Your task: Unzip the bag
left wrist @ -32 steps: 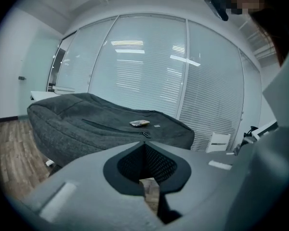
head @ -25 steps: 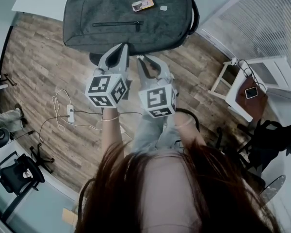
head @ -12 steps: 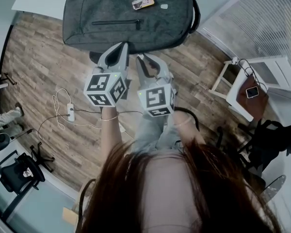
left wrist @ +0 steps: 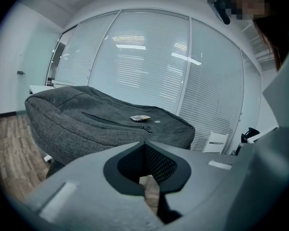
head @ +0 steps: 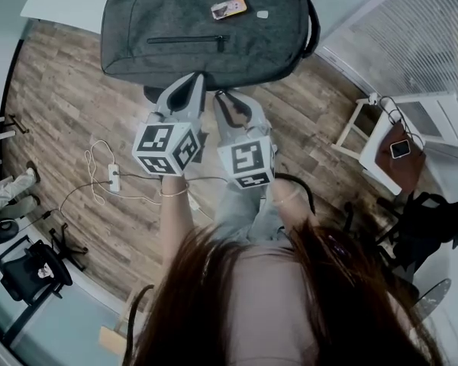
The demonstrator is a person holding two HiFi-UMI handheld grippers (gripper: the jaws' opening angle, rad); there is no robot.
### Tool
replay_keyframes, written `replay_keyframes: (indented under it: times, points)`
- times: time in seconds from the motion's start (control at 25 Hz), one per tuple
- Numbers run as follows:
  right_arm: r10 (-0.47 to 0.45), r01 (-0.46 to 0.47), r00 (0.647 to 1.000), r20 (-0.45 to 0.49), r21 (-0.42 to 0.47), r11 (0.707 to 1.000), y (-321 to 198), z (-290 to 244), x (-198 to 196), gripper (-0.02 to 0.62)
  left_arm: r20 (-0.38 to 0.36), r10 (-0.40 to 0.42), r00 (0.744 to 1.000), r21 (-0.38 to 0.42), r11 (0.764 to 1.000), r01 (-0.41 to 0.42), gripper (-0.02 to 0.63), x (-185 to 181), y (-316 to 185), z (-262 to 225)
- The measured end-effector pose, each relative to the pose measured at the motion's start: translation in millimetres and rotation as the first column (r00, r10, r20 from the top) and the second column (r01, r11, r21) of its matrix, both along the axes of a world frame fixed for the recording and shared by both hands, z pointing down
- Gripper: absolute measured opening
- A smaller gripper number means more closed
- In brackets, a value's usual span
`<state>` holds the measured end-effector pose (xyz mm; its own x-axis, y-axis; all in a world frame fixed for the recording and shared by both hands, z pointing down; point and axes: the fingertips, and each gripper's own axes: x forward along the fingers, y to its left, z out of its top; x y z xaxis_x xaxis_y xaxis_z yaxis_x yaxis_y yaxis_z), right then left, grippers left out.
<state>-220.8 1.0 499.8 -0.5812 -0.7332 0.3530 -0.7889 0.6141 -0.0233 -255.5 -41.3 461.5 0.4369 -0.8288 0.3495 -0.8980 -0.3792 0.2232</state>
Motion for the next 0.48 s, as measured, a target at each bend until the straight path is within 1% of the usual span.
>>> replay_keyframes:
  times: [0.16,0.32,0.48]
  points:
    - [0.006,-0.003,0.996,0.084,-0.035,0.999,-1.4,3.3,-4.3,0.061,-0.010,-0.004,1.000,0.004,1.000,0.004,0.008,-1.3,-1.5,0.7]
    - [0.018,-0.005,0.981,0.191,-0.068,0.998,-2.6,1.9,-5.0,0.072,-0.018,-0.002,1.000,0.008,1.000,0.002,0.008,-0.9,-1.9,1.1]
    - [0.044,-0.025,0.970,0.238,-0.084,0.996,-2.6,1.1,-6.5,0.071,-0.021,-0.004,1.000,0.009,1.000,0.004,0.008,-1.0,0.1,1.2]
